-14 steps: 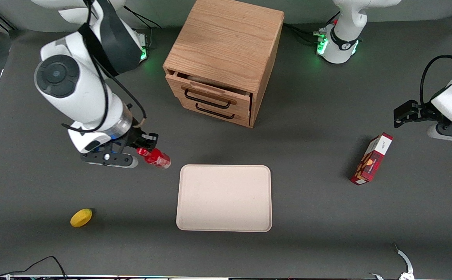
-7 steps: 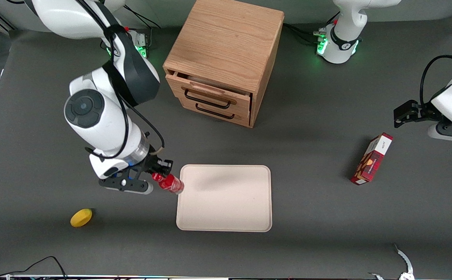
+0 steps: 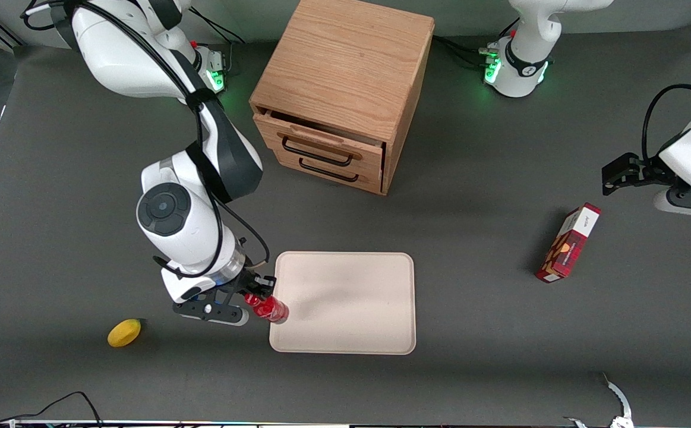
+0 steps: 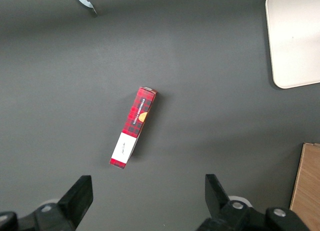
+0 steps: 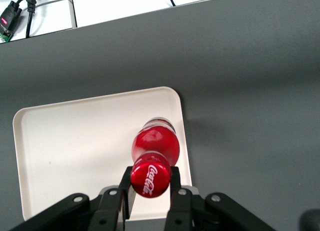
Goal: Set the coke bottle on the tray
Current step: 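Carry the bottle with the right gripper over the white tray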
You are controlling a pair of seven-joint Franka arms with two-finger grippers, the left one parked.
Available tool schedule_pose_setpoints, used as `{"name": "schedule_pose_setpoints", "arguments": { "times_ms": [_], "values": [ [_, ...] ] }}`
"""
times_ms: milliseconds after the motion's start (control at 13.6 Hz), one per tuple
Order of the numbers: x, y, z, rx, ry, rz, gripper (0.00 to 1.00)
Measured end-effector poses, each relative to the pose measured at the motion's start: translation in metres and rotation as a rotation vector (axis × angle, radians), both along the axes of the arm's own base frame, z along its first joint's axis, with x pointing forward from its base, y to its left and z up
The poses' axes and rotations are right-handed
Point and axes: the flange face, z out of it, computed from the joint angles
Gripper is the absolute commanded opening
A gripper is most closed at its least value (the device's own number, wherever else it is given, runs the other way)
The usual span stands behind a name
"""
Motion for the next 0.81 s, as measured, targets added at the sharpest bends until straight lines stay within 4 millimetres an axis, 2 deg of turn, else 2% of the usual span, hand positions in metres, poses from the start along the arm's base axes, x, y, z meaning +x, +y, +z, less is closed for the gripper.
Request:
{"name": "schedule_pose_setpoints", "arguments": {
  "times_ms": [295,442,811],
  "values": [
    [0.008,0.002,-0.014,0.003,-0.040,-0.008,0.00],
    [0.012,0.003,-0.028,0.004,-0.054,-0.025,0.00],
    [0.012,0.019,-0.053,-0.008,-0.072,-0.038,0.00]
  ]
}}
